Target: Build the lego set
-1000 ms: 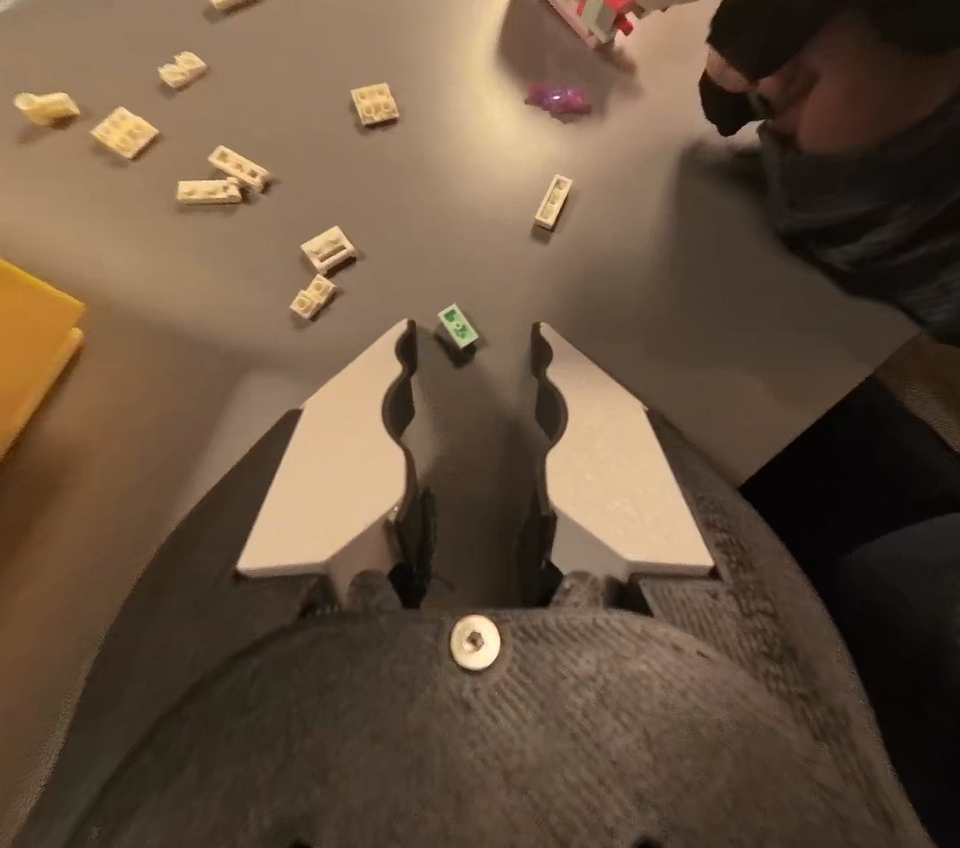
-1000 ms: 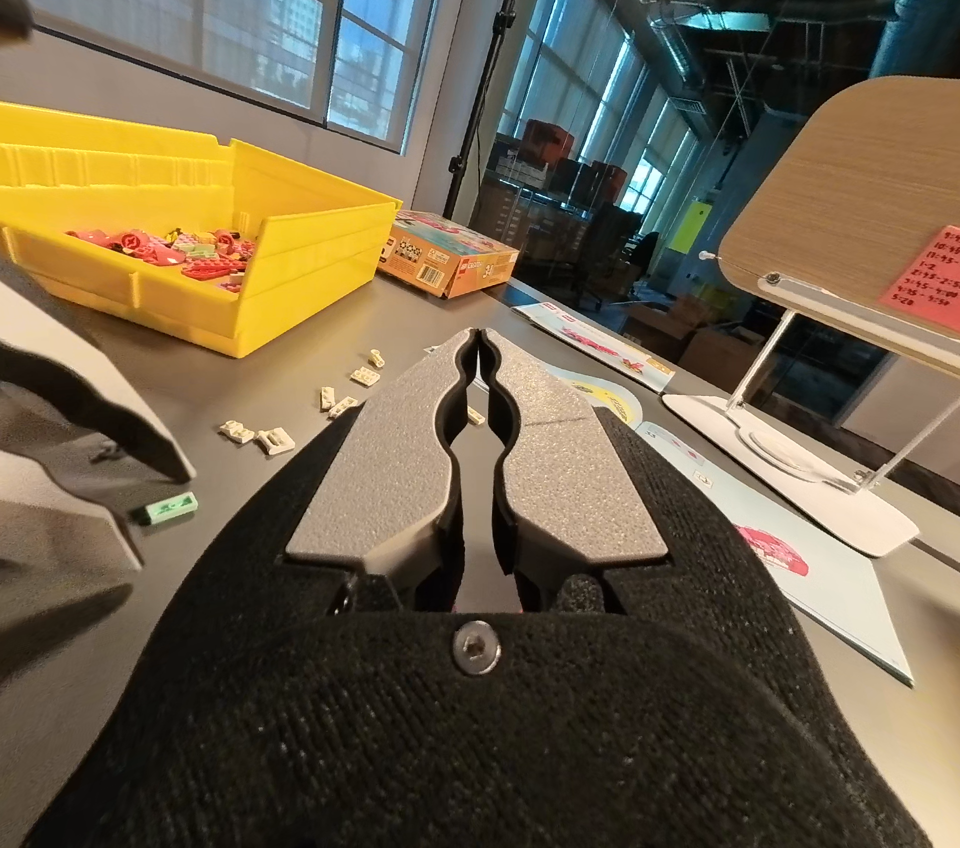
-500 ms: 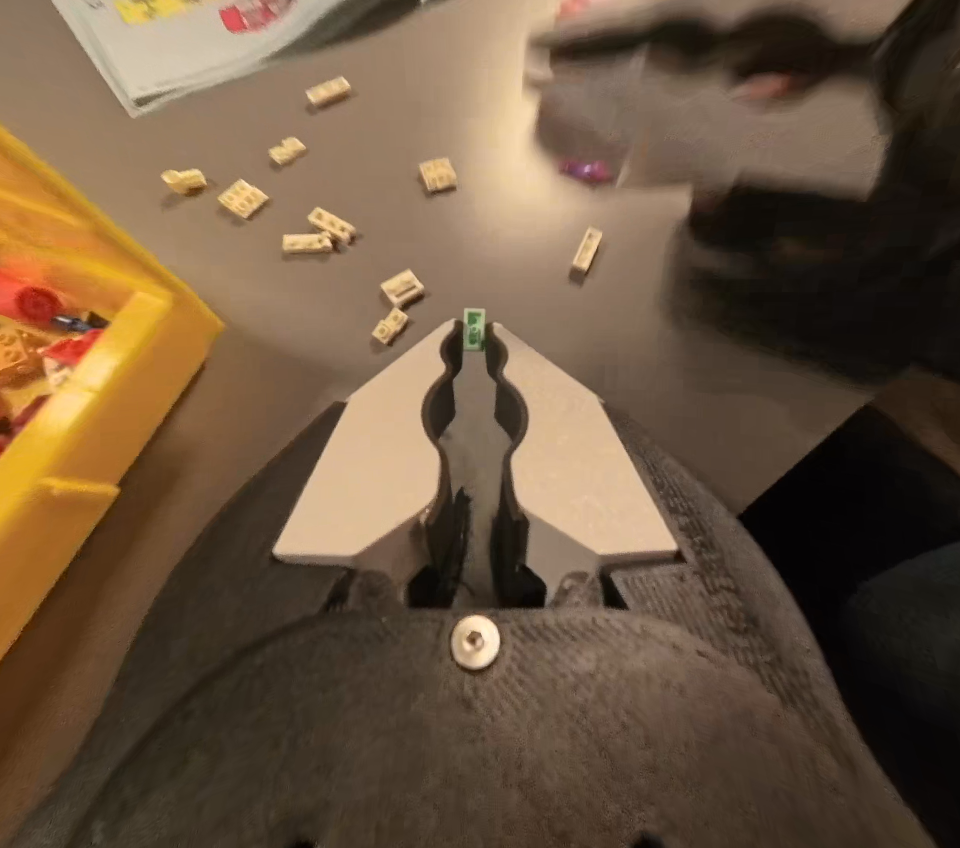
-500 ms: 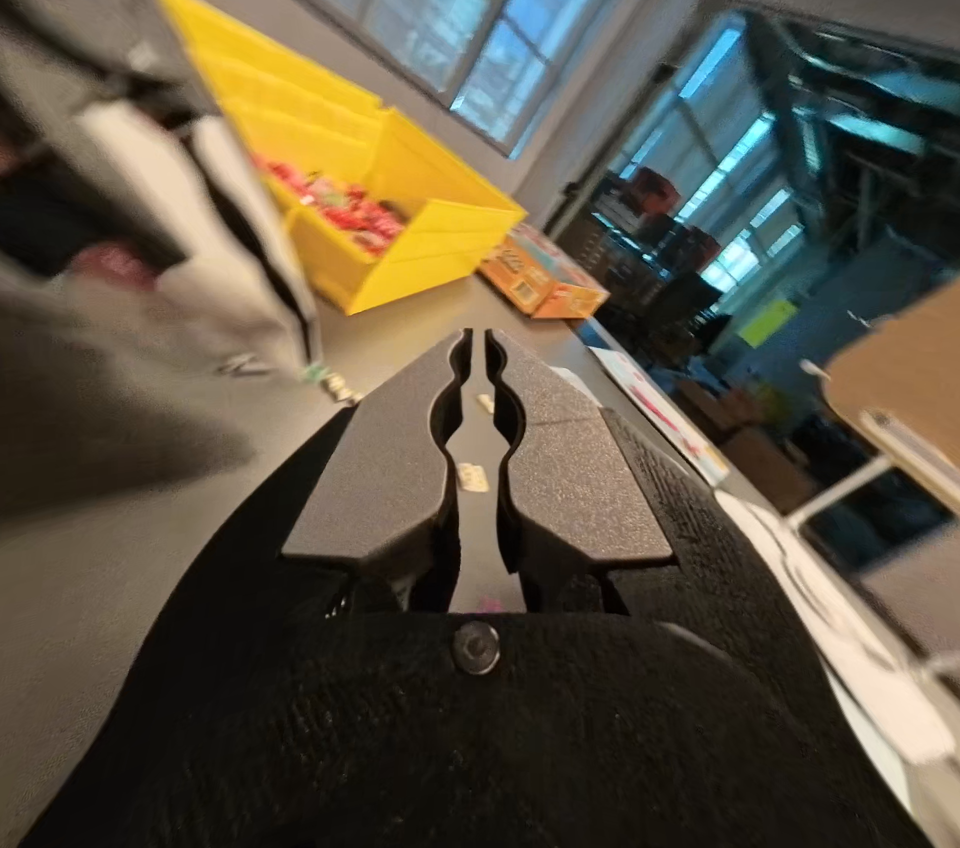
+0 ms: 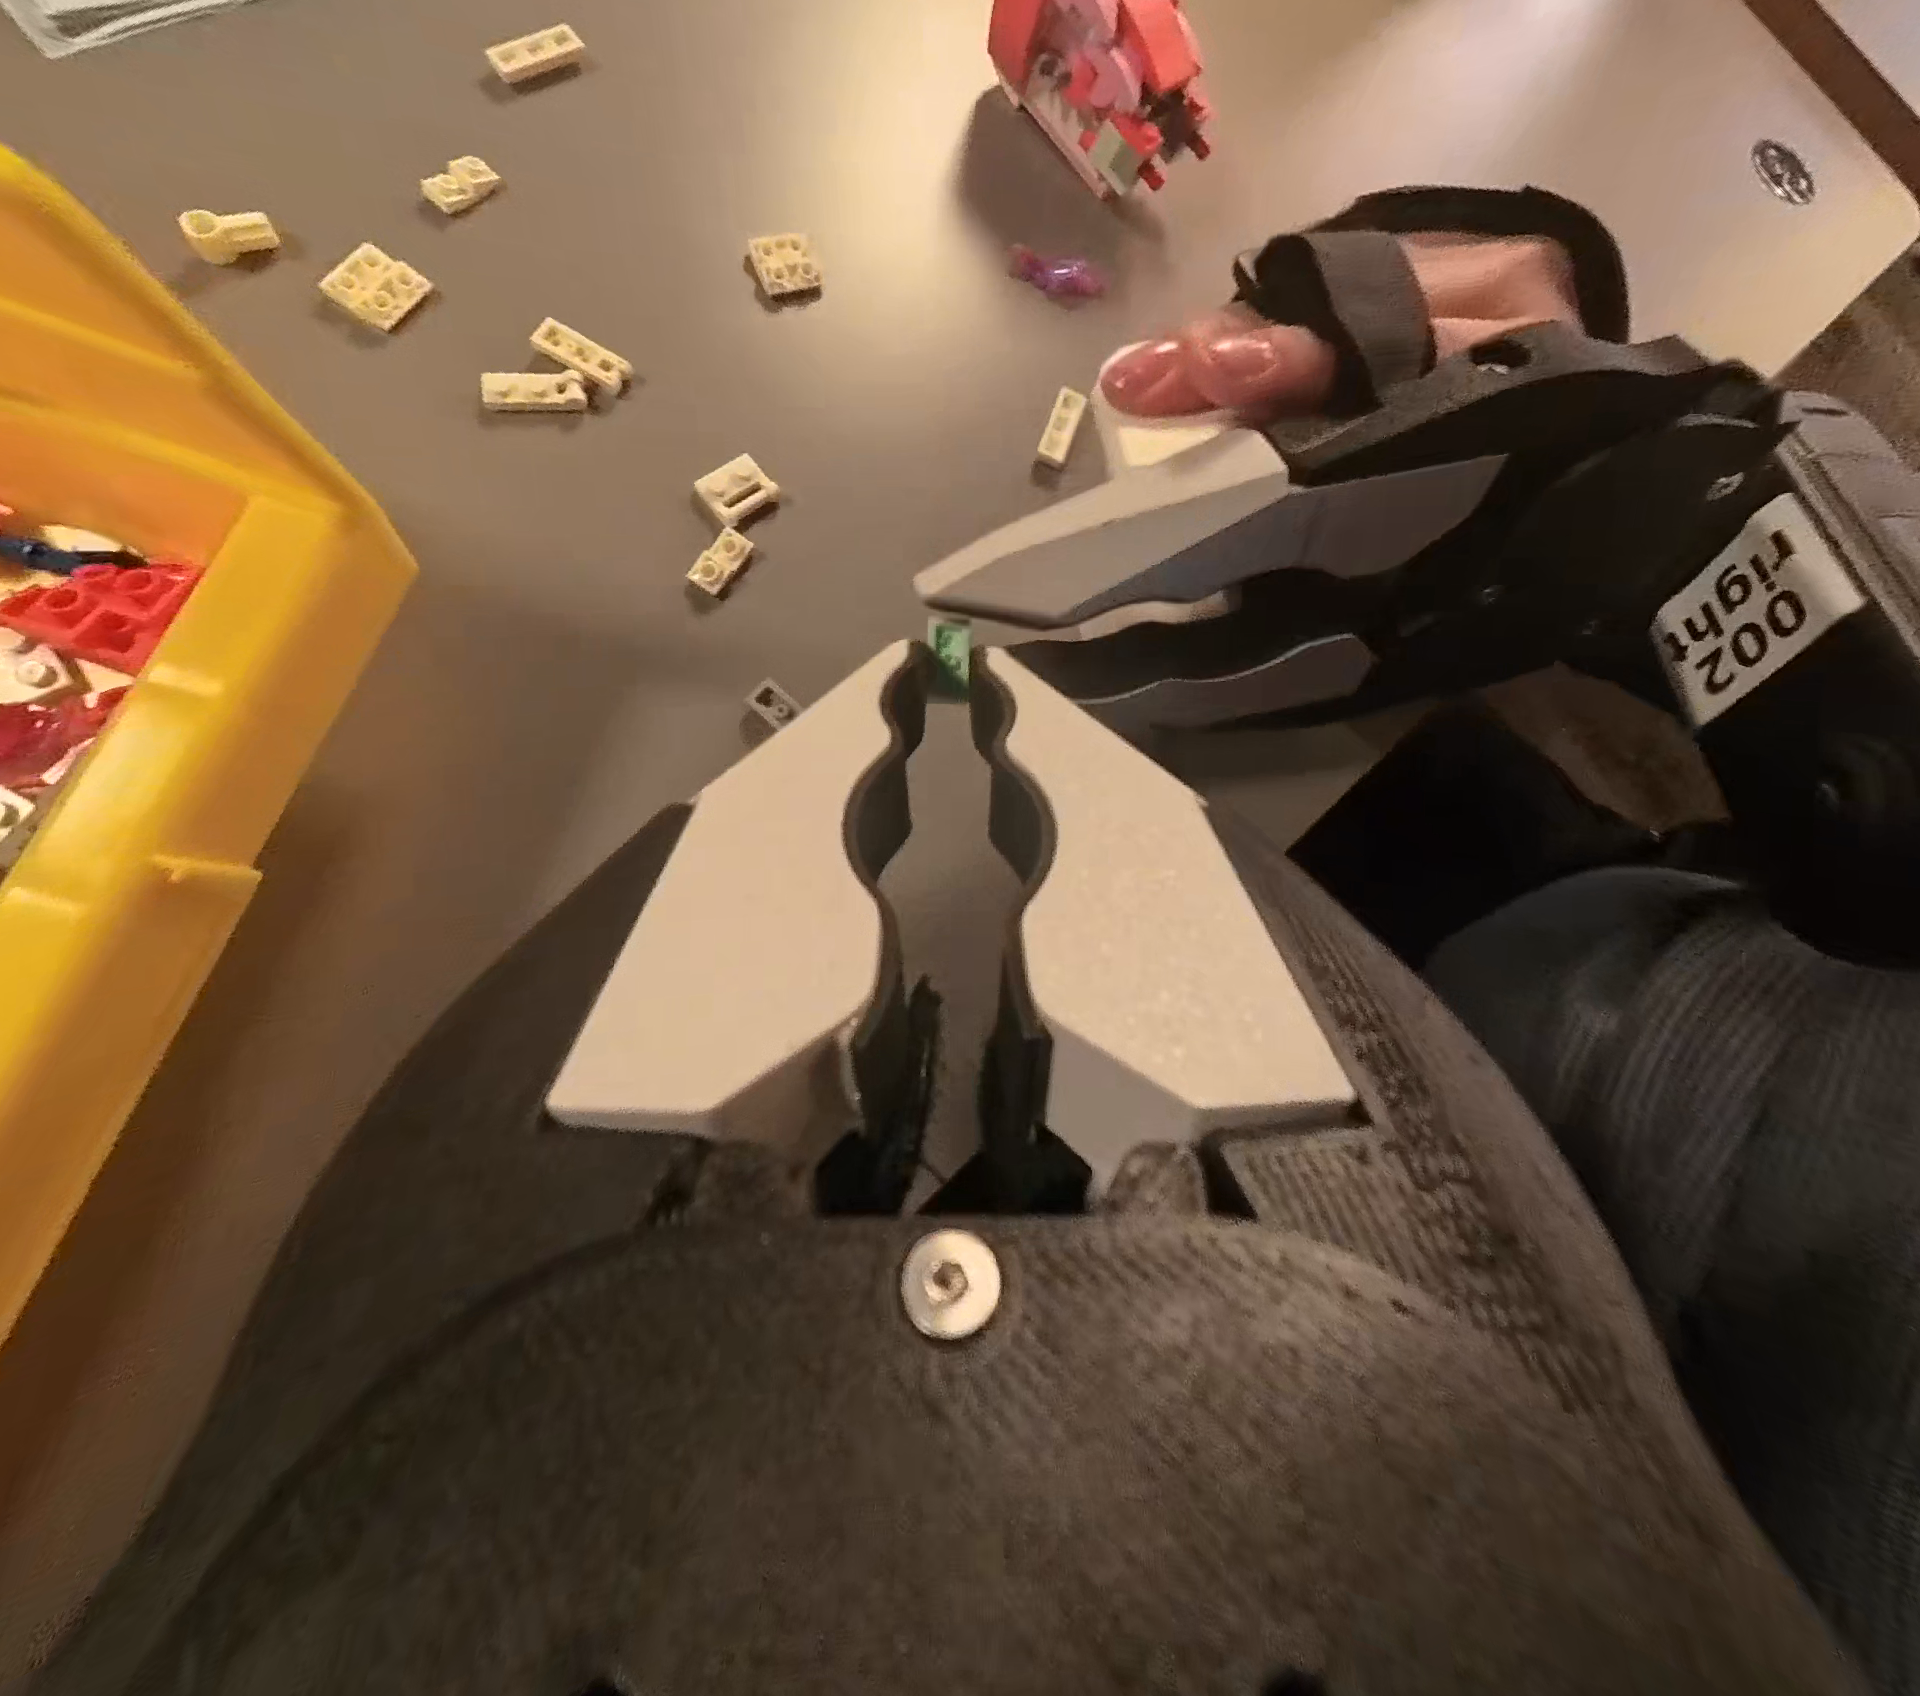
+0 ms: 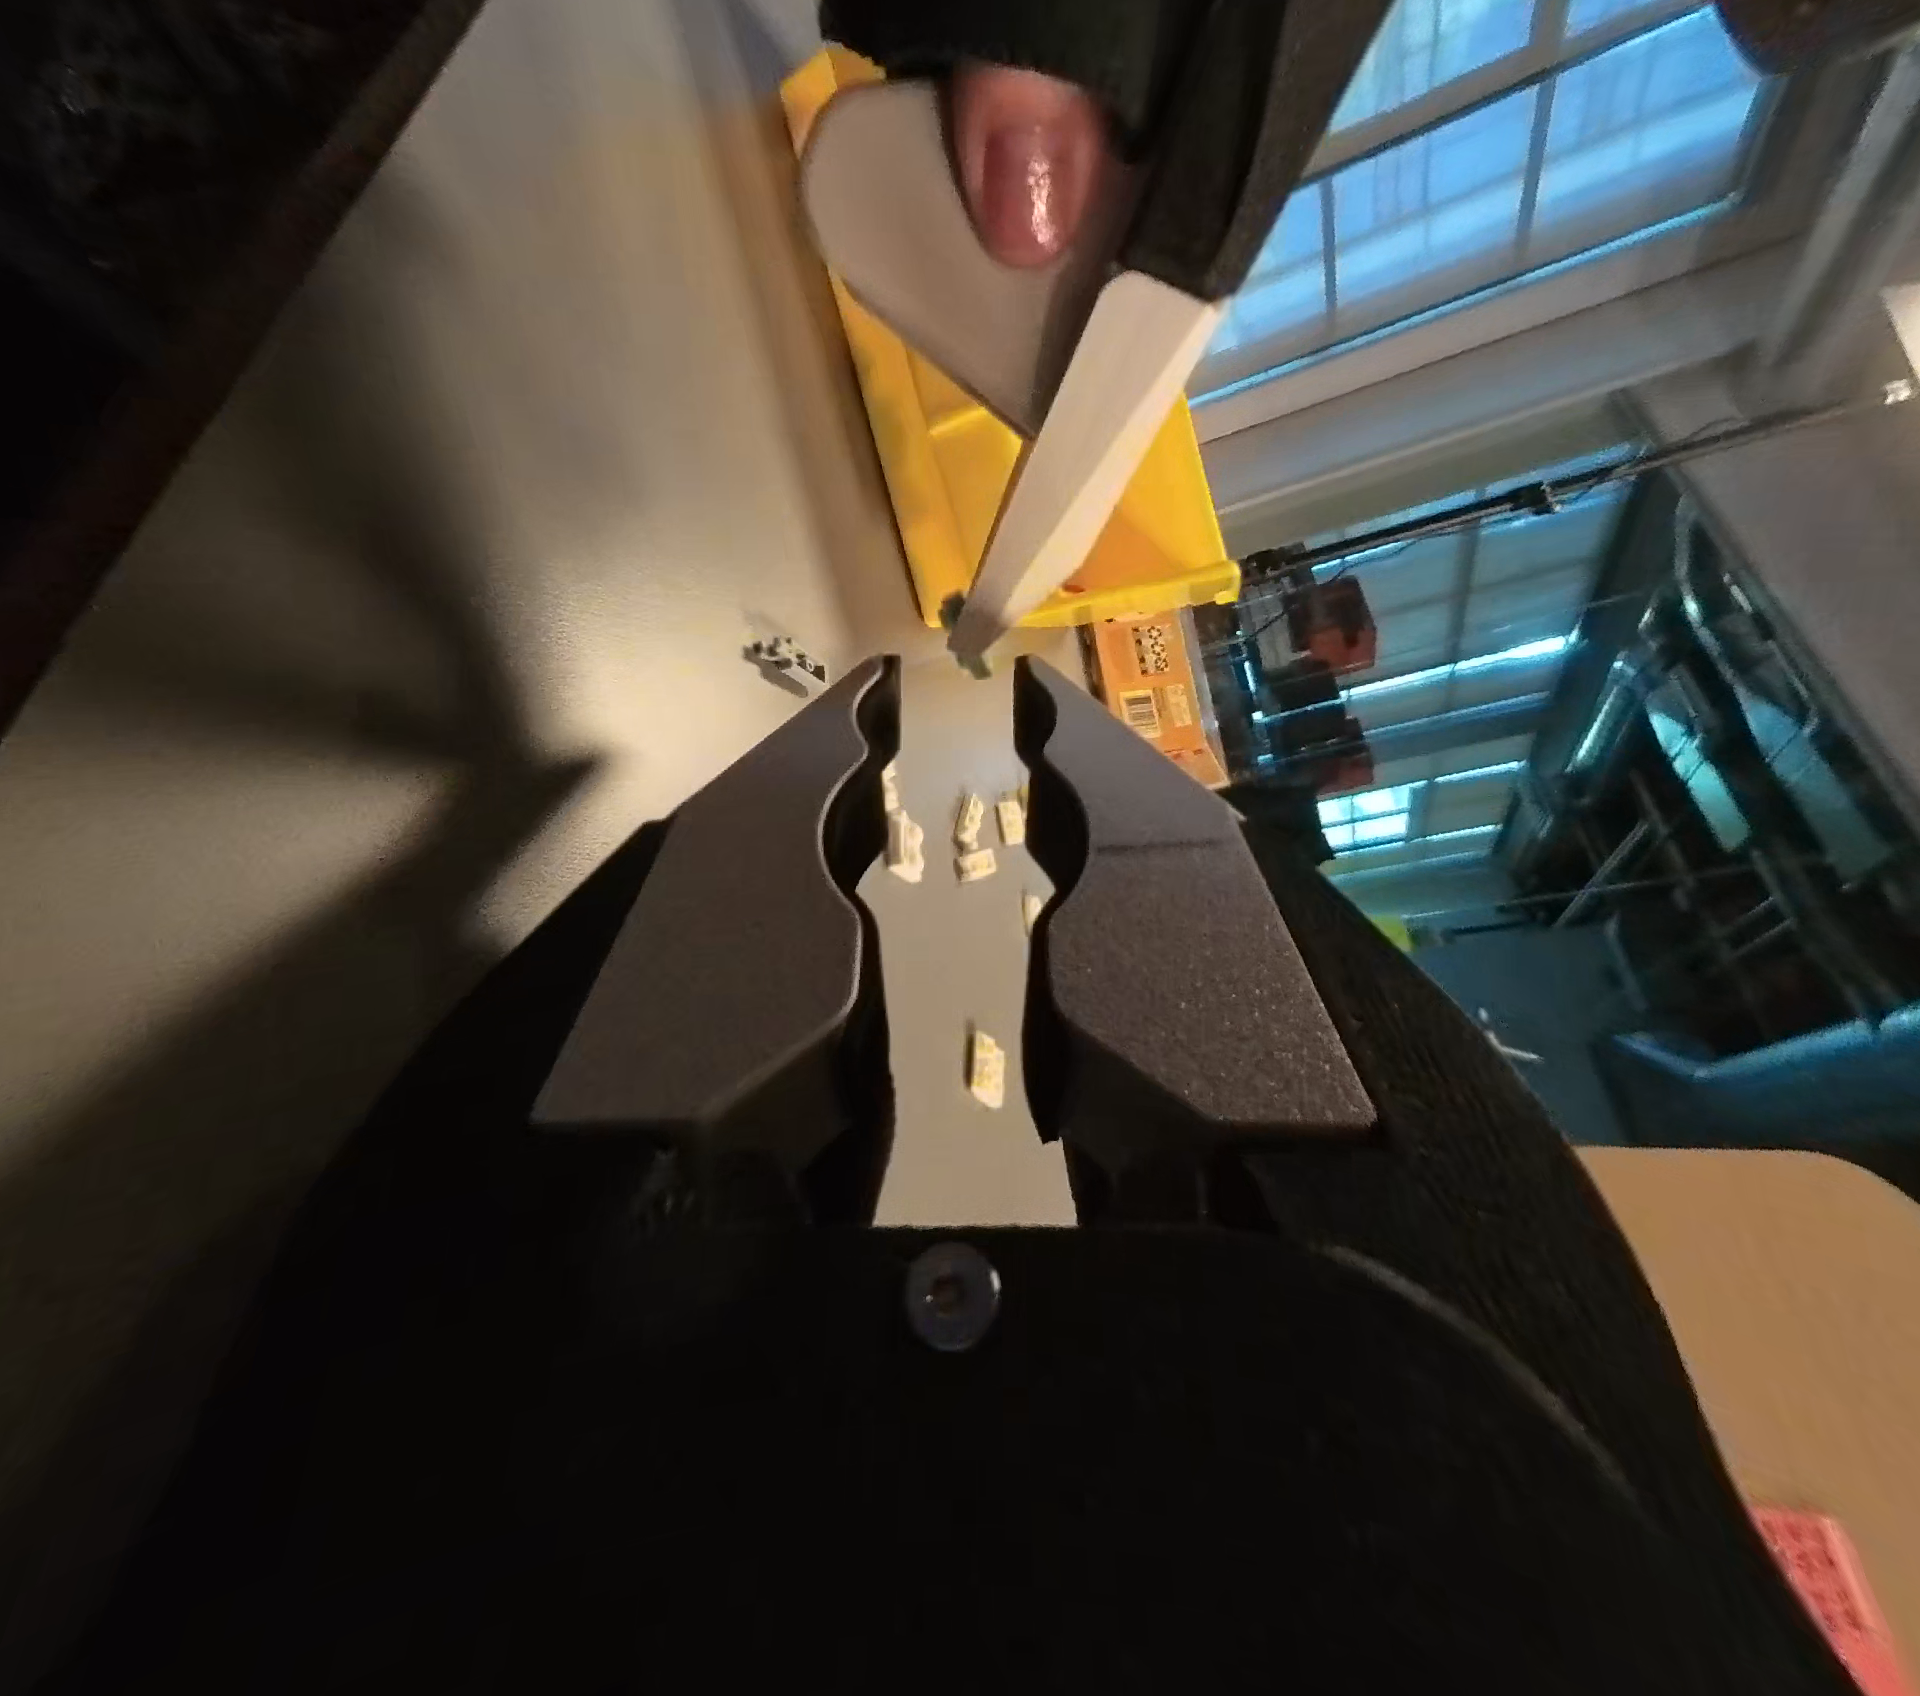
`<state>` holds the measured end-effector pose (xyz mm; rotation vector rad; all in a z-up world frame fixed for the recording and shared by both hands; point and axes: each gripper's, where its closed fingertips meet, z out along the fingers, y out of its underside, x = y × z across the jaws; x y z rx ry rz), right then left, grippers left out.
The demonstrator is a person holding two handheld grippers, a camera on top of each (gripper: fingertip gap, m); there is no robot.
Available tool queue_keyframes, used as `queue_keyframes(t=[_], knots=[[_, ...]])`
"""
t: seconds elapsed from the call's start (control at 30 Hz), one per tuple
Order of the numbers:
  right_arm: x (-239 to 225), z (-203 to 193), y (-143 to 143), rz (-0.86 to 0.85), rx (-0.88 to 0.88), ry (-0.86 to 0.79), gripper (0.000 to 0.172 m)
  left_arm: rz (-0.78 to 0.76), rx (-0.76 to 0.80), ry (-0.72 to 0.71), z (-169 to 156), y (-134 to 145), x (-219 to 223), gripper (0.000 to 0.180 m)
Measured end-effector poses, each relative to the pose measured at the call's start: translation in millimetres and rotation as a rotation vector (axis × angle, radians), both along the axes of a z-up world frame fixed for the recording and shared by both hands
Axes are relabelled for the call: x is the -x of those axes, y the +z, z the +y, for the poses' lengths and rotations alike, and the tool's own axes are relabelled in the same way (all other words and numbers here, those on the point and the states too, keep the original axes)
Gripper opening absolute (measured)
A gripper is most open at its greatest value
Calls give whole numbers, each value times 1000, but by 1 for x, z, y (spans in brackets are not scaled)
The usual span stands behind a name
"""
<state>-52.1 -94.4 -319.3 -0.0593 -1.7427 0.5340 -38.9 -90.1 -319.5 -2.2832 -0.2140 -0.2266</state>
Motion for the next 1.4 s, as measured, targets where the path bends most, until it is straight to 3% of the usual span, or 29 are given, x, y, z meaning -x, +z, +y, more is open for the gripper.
queue_keyframes(t=[0.17, 0.3, 0.4, 0.53, 0.63, 0.8, 1.4], knots=[[0, 2, 4, 31, -5, -15, 5, -8, -13, -5, 4, 1, -3, 7], [8, 22, 22, 45, 180, -118, 4, -24, -148, 130, 8, 22, 16, 24], [5, 37, 42, -6, 506, -101, 3, -1, -245, 170, 7, 37, 27, 28], [-6, 58, 72, -117, 1049, 82, 3, 57, -386, 118, 18, 56, 15, 28], [-12, 65, 84, -177, 1267, 197, 3, 149, -427, 56, 27, 59, 1, 27], [-12, 63, 81, -190, 1253, 196, 3, 229, -432, -6, 37, 55, -14, 26], [-7, 65, 75, -127, 1136, 124, 3, 159, -439, 13, 33, 48, -9, 25]])
